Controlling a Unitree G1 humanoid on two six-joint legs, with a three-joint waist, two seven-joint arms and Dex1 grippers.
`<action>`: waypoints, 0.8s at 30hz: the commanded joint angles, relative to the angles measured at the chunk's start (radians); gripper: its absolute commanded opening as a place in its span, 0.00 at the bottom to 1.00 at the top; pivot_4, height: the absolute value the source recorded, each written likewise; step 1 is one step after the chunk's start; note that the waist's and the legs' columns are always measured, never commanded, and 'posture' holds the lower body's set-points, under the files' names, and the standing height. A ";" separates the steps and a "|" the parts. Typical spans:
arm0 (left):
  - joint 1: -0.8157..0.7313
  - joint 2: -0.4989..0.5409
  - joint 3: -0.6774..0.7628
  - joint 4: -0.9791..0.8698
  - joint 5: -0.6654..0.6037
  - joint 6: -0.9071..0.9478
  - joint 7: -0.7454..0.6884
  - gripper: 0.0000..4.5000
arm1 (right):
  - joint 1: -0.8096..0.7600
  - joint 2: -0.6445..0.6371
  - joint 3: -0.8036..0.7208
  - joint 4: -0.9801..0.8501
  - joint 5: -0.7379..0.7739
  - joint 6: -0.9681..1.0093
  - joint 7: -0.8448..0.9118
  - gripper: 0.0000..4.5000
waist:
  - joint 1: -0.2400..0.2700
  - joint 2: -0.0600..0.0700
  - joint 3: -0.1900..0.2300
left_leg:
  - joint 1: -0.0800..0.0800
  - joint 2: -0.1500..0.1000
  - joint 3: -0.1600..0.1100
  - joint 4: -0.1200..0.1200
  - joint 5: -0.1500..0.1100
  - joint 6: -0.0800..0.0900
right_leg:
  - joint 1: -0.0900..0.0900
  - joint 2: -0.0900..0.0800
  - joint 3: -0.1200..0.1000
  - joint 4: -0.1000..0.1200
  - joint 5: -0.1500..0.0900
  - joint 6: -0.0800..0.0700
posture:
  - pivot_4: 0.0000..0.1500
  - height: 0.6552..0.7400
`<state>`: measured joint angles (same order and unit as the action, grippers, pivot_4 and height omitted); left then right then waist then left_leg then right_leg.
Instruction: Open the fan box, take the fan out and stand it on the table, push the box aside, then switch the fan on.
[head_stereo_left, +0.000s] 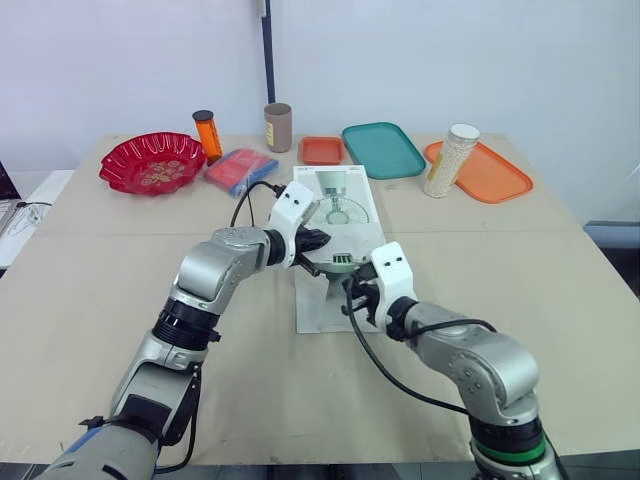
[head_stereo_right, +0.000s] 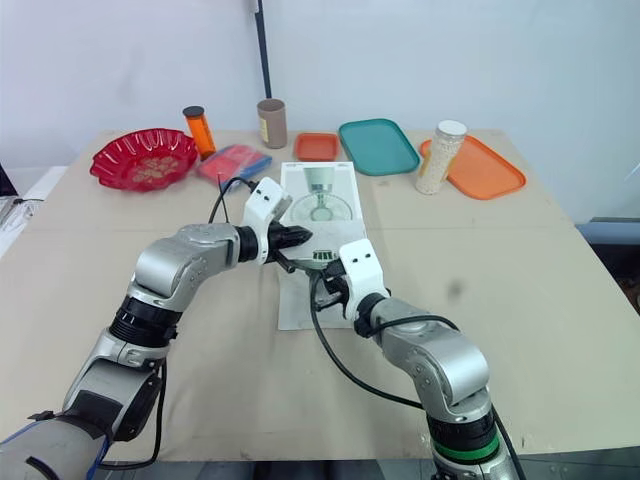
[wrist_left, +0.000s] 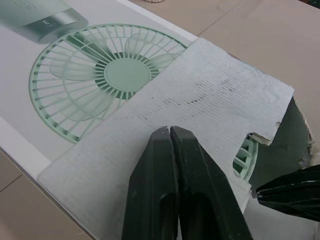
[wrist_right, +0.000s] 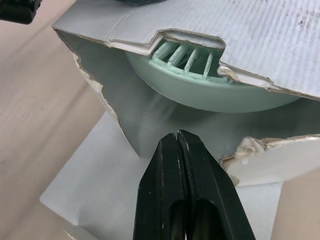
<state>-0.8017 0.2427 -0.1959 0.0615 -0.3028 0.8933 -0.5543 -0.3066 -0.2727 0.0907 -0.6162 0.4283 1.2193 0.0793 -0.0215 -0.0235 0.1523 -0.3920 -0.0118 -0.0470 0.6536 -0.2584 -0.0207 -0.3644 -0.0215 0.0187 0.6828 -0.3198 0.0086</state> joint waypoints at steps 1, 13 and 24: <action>0.003 -0.003 -0.005 0.011 0.009 0.007 -0.001 0.03 | 0.031 -0.025 -0.070 -0.083 -0.020 0.041 -0.021 0.00 | 0.001 0.000 0.000 | 0.000 0.000 0.000 0.000 0.000 0.000 | 0.000 0.000 0.000 0.000 0.000 0.000 | 1.00 0.98; 0.000 -0.014 -0.009 0.022 0.010 -0.006 -0.007 0.03 | 0.090 -0.064 -0.160 -0.172 -0.048 0.114 -0.029 0.00 | 0.000 0.000 0.000 | 0.000 0.000 0.000 0.000 0.000 0.000 | 0.000 0.000 0.000 0.000 0.000 0.000 | 1.00 0.98; 0.011 -0.001 0.005 0.012 0.016 -0.006 -0.002 0.03 | 0.065 -0.126 -0.146 0.008 -0.130 -0.057 0.019 0.00 | 0.000 0.000 0.000 | 0.000 0.000 0.000 0.000 0.000 0.000 | 0.000 0.000 0.000 0.000 0.000 0.000 | 1.00 0.98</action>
<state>-0.8013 0.2334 -0.1939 0.0737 -0.2948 0.8737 -0.5563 -0.2165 -0.3889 -0.0466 -0.6175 0.3127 1.2138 0.0863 -0.0214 -0.0233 0.1522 -0.3922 -0.0122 -0.0468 0.6536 -0.2583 -0.0206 -0.3644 -0.0212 0.0189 0.6829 -0.3199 0.0090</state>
